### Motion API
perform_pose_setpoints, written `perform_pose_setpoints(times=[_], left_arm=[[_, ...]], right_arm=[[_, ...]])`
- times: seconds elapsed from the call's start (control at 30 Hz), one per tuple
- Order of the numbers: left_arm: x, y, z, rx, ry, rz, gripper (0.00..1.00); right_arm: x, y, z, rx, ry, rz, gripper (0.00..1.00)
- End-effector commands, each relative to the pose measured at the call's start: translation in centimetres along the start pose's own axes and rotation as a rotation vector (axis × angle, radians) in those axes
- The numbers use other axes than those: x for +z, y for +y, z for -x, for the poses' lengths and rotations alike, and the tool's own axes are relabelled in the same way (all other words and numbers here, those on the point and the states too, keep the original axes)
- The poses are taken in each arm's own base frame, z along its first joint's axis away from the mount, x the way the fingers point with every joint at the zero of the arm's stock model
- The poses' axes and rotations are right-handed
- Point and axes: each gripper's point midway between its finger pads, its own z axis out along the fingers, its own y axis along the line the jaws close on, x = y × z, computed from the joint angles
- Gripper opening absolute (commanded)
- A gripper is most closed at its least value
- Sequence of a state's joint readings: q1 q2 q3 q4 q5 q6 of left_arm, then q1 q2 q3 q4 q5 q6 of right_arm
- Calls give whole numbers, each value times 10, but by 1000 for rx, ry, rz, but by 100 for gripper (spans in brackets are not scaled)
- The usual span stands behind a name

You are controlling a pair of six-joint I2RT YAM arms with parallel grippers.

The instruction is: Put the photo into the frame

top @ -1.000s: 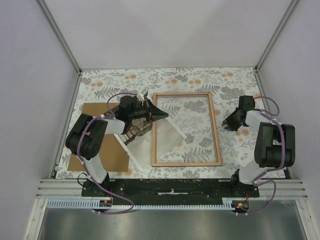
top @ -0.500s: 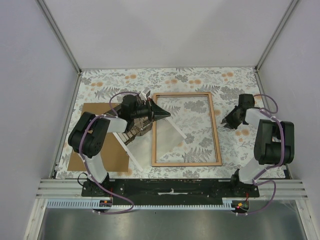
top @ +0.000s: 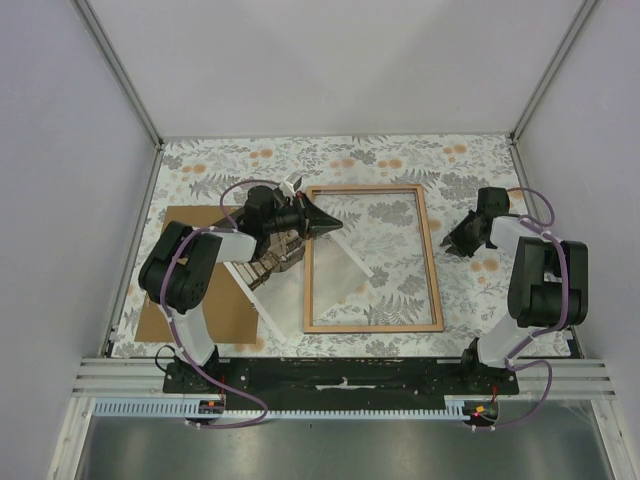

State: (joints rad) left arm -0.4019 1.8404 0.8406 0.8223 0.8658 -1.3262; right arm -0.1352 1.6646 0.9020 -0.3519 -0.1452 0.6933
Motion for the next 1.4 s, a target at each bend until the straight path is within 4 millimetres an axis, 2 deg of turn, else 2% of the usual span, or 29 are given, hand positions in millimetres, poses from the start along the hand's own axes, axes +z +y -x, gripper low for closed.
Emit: perform_pose_setpoints(times=[0.0,0.9,1.37], left_arm=[[7,-13,7,88,-7,-42,2],[6,6,-5,67,3,-22,2],[7,6,-4,53,-4,-32,2]], right_arm=[[5,-4,1,-20,5,-16,31],[5,-3,0,-35,3,-15,31],[5,-2,-2,-44,7,-17,32]])
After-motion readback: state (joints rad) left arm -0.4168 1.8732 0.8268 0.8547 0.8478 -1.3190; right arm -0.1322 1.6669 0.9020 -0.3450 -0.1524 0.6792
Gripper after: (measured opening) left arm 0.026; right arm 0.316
